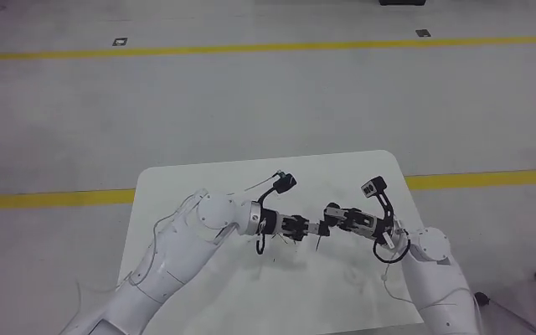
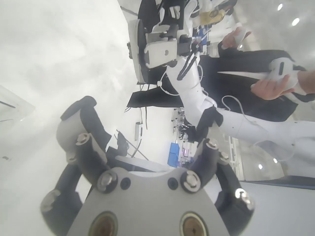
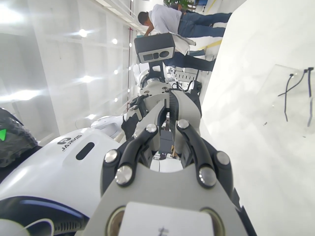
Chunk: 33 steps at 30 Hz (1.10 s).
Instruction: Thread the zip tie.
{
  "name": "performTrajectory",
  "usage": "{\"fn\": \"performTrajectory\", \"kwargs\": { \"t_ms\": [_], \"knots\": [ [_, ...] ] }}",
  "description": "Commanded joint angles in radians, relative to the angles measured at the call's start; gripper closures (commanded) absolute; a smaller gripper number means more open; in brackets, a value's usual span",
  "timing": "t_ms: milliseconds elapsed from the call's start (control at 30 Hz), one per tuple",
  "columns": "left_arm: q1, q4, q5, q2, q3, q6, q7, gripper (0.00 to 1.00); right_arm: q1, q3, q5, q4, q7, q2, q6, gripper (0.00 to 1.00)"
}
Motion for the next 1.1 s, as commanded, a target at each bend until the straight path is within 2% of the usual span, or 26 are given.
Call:
{"fn": "performTrajectory", "kwargs": {
  "t_ms": [0,67,133,200,533,733,1067],
  "knots": [
    [0.023,-0.006,-0.054,-0.001,-0.016,-0.007,0.071,0.00,-0.006,0.007,0.007,-0.010,-0.024,-0.005,0.000,1.00],
    [0.046,-0.014,-0.081,-0.001,-0.026,-0.035,0.138,0.00,-0.014,0.011,0.019,-0.020,-0.058,-0.014,0.000,1.00],
    [0.066,-0.021,-0.080,0.000,-0.027,-0.045,0.197,0.00,-0.023,0.012,0.010,-0.033,-0.100,-0.023,0.000,1.00],
    [0.067,-0.022,-0.078,0.000,-0.027,-0.047,0.201,0.00,-0.028,0.013,0.000,-0.040,-0.129,-0.029,0.000,1.00],
    [0.067,-0.022,-0.078,0.000,-0.027,-0.047,0.201,0.00,-0.028,0.013,0.000,-0.040,-0.129,-0.029,0.000,1.00],
    [0.137,-0.041,-0.117,-0.005,-0.033,-0.127,0.395,0.00,-0.056,0.015,-0.014,-0.084,-0.267,-0.038,0.000,1.00],
    [0.184,-0.056,-0.119,-0.009,-0.024,-0.148,0.559,0.00,-0.104,0.014,-0.038,-0.133,-0.444,-0.079,0.000,1.00]
  ]
}}
